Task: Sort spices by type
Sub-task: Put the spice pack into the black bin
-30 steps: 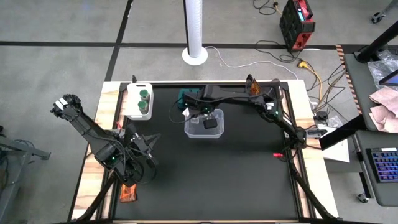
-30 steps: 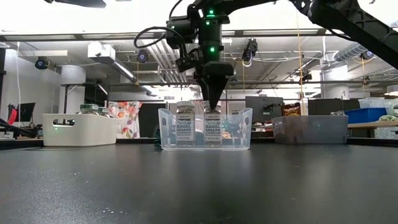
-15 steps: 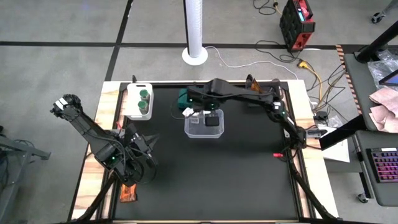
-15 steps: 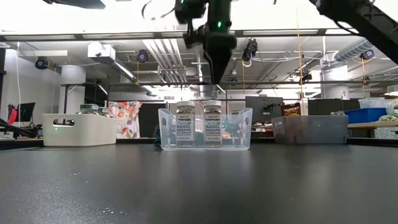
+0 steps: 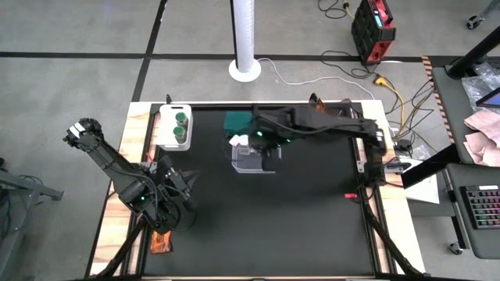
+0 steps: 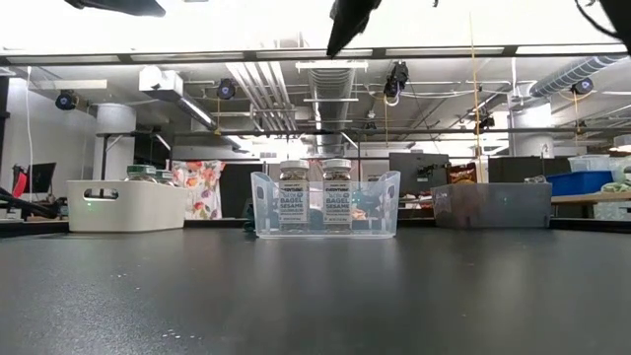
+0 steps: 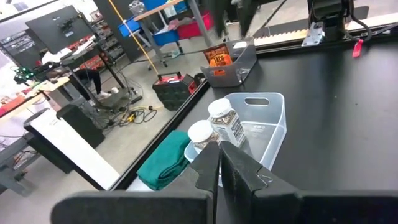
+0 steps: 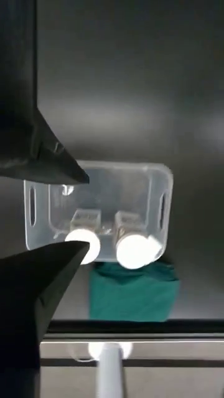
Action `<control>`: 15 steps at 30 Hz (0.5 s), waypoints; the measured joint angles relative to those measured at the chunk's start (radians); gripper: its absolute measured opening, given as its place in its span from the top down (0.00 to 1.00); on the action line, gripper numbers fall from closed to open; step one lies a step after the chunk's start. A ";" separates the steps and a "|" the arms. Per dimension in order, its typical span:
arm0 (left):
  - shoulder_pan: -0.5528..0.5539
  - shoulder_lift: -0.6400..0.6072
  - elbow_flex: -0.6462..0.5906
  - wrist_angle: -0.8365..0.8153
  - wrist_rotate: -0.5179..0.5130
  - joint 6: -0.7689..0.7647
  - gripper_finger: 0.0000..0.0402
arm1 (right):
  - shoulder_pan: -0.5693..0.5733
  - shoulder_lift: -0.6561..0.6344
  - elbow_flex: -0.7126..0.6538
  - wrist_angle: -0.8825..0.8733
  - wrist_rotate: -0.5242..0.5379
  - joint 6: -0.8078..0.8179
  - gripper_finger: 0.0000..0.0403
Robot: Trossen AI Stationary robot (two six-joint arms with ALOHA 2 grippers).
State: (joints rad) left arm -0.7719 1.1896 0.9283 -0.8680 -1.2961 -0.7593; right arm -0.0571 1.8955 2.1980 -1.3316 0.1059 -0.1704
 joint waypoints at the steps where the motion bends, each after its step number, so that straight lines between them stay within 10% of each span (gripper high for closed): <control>1: 0.000 0.000 0.000 0.000 0.000 -0.004 1.00 | 0.020 -0.027 -0.030 0.022 0.002 0.008 0.66; 15: 0.000 0.001 -0.001 0.097 0.088 -0.010 1.00 | 0.265 -0.475 -0.705 0.547 0.184 0.134 0.93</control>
State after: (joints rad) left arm -0.7719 1.1904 0.9272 -0.7713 -1.2085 -0.7690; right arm 0.2080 1.4208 1.4927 -0.7844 0.2902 -0.0365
